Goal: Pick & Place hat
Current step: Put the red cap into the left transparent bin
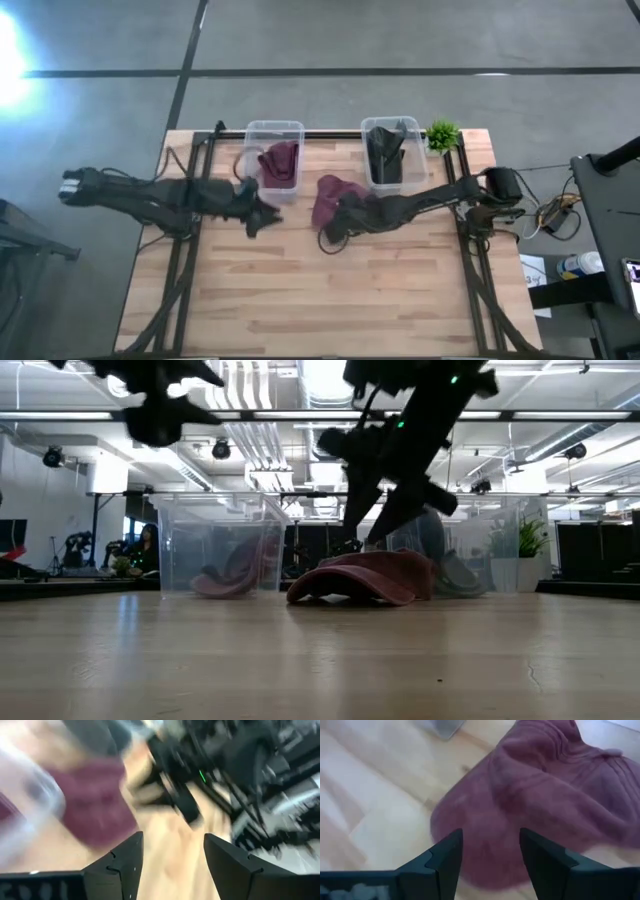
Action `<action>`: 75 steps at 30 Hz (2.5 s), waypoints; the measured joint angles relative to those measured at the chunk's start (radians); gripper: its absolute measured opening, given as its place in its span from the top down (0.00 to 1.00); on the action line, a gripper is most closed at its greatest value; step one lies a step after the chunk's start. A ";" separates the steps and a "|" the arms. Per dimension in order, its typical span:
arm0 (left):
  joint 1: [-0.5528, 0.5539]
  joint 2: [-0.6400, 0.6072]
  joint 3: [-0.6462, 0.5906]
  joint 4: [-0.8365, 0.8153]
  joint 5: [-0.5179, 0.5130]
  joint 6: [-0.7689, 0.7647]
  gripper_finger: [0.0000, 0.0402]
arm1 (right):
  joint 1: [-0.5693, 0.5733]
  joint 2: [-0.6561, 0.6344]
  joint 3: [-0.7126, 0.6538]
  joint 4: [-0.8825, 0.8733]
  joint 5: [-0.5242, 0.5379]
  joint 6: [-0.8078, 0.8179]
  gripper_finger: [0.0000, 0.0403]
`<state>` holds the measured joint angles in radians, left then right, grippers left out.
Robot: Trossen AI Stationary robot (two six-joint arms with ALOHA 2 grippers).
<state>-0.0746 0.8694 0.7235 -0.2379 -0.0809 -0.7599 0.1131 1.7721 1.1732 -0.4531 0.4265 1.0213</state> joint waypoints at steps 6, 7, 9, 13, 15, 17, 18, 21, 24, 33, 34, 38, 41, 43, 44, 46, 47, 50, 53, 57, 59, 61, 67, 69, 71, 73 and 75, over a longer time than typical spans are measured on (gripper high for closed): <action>-0.201 0.022 -0.105 0.006 -0.096 -0.183 0.50 | -0.054 0.077 0.001 0.098 -0.020 0.023 0.54; -0.225 0.025 -0.122 0.009 -0.114 -0.210 0.50 | -0.063 0.094 0.001 0.111 -0.049 0.031 0.54; -0.258 0.028 -0.158 0.022 -0.143 -0.255 0.50 | -0.078 0.117 0.001 0.157 -0.145 0.039 0.54; -0.277 0.030 -0.233 0.091 -0.177 -0.329 0.50 | -0.060 0.136 0.004 0.230 -0.289 0.042 0.54; -0.277 0.030 -0.269 0.122 -0.189 -0.363 0.50 | -0.036 0.126 0.009 0.237 -0.335 0.047 0.54; -0.277 0.030 -0.305 0.148 -0.216 -0.398 0.50 | -0.016 0.113 0.021 0.237 -0.383 0.049 0.54; -0.277 0.030 -0.324 0.160 -0.230 -0.422 0.50 | -0.008 0.104 0.022 0.237 -0.408 0.045 0.54; -0.273 0.033 -0.399 0.234 -0.242 -0.521 0.50 | 0.010 0.086 0.029 0.246 -0.431 0.039 0.54; -0.273 0.050 -0.496 0.374 -0.237 -0.653 0.50 | 0.014 0.061 0.031 0.264 -0.427 0.051 0.54; -0.273 0.191 -0.615 0.736 -0.297 -0.826 0.50 | 0.020 -0.018 0.031 0.226 -0.382 0.073 0.54; -0.273 0.220 -0.602 0.736 -0.304 -0.827 0.50 | 0.026 -0.019 0.027 0.201 -0.382 0.078 0.54; -0.273 0.357 -0.529 0.736 -0.312 -0.812 0.50 | 0.045 -0.016 0.007 0.135 -0.378 0.125 0.54; -0.262 0.466 -0.469 0.734 -0.324 -0.786 0.50 | 0.054 -0.016 -0.011 0.143 -0.378 0.164 0.54; -0.242 0.530 -0.440 0.728 -0.345 -0.787 0.50 | 0.060 -0.016 -0.029 0.142 -0.382 0.190 0.54; -0.231 0.562 -0.425 0.727 -0.354 -0.787 0.50 | 0.061 -0.016 -0.039 0.143 -0.383 0.199 0.54; -0.208 0.613 -0.398 0.741 -0.367 -0.778 0.50 | 0.062 -0.012 -0.064 0.142 -0.394 0.219 0.54; -0.195 0.634 -0.385 0.745 -0.371 -0.770 0.50 | 0.062 -0.006 -0.078 0.144 -0.401 0.231 0.54; -0.160 0.689 -0.346 0.766 -0.374 -0.718 0.50 | 0.061 0.015 -0.119 0.150 -0.413 0.252 0.54; -0.131 0.737 -0.297 0.772 -0.364 -0.643 0.50 | 0.059 0.019 -0.154 0.173 -0.437 0.257 0.54; -0.093 0.799 -0.232 0.782 -0.330 -0.570 0.50 | 0.058 0.017 -0.177 0.197 -0.454 0.266 0.54; -0.077 0.827 -0.207 0.788 -0.313 -0.544 0.50 | 0.059 0.017 -0.177 0.202 -0.457 0.262 0.54; -0.065 0.844 -0.190 0.807 -0.289 -0.520 0.50 | 0.059 0.015 -0.178 0.202 -0.458 0.258 0.54; -0.062 0.859 -0.182 0.999 -0.243 -0.385 0.50 | 0.059 0.014 -0.181 0.198 -0.468 0.228 0.54; -0.061 0.857 -0.179 1.039 -0.224 -0.366 0.50 | 0.060 0.013 -0.181 0.198 -0.470 0.217 0.54; -0.061 0.857 -0.180 1.049 -0.204 -0.364 0.50 | 0.060 0.013 -0.181 0.198 -0.478 0.202 0.54; -0.060 0.857 -0.183 1.065 -0.181 -0.363 0.50 | 0.060 0.013 -0.181 0.198 -0.489 0.188 0.54; -0.059 0.857 -0.188 1.100 -0.155 -0.363 0.50 | 0.061 0.013 -0.182 0.197 -0.492 0.176 0.54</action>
<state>-0.1337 1.7266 0.5359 0.8623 -0.2355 -1.1225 0.1737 1.7847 0.9916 -0.2556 -0.0657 1.1970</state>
